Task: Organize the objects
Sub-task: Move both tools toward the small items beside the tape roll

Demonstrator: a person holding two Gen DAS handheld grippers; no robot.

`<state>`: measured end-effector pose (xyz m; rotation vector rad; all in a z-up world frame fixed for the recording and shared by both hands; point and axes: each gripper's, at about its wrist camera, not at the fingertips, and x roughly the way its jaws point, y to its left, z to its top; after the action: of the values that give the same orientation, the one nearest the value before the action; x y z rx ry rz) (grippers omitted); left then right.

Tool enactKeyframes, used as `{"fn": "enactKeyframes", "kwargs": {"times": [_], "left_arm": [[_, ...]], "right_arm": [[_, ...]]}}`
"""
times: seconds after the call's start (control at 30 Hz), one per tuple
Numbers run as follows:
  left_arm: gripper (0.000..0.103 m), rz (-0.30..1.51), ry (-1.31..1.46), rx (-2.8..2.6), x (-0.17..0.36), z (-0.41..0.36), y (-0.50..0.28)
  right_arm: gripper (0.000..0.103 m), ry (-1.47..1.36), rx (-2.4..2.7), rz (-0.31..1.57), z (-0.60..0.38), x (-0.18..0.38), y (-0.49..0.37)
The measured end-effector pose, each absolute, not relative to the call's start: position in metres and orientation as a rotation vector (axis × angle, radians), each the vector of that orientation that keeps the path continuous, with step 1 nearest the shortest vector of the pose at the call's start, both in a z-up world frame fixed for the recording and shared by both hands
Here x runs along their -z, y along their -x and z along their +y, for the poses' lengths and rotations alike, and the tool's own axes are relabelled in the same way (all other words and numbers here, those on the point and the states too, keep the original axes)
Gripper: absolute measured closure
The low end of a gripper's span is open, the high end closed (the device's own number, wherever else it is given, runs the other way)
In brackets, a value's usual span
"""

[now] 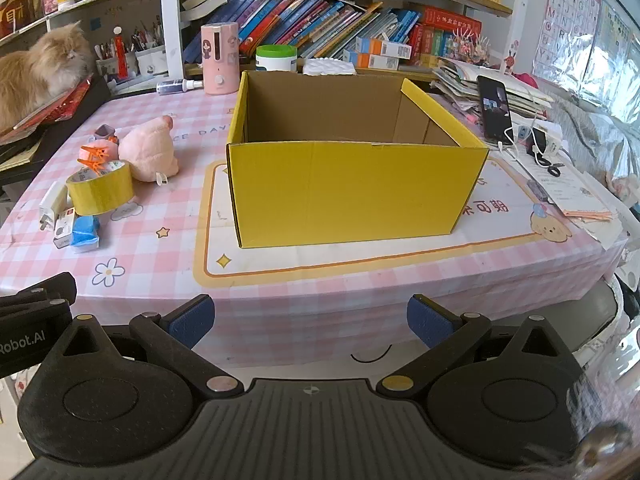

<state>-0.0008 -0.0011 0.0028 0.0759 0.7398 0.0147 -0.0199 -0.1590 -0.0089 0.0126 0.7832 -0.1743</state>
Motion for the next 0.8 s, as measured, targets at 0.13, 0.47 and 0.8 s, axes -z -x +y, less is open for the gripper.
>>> {"fn": "enactKeyframes", "kwargs": {"times": [0.13,0.47,0.8], "left_arm": [[0.000,0.742,-0.074,-0.022,-0.0025,0.0004,-0.0002],[0.000,0.742,-0.074,-0.030,-0.0014,0.0027,-0.0011],[0.000,0.743,-0.073,-0.033,-0.0016,0.0044,-0.0025]], "right_arm": [[0.000,-0.010,0.170,0.786,-0.1578,0.0097,0.0189],[0.000,-0.007,0.161,0.788,-0.1546,0.0103,0.0158],[0.000,-0.006,0.158,0.788,-0.1512,0.0113,0.0149]]}}
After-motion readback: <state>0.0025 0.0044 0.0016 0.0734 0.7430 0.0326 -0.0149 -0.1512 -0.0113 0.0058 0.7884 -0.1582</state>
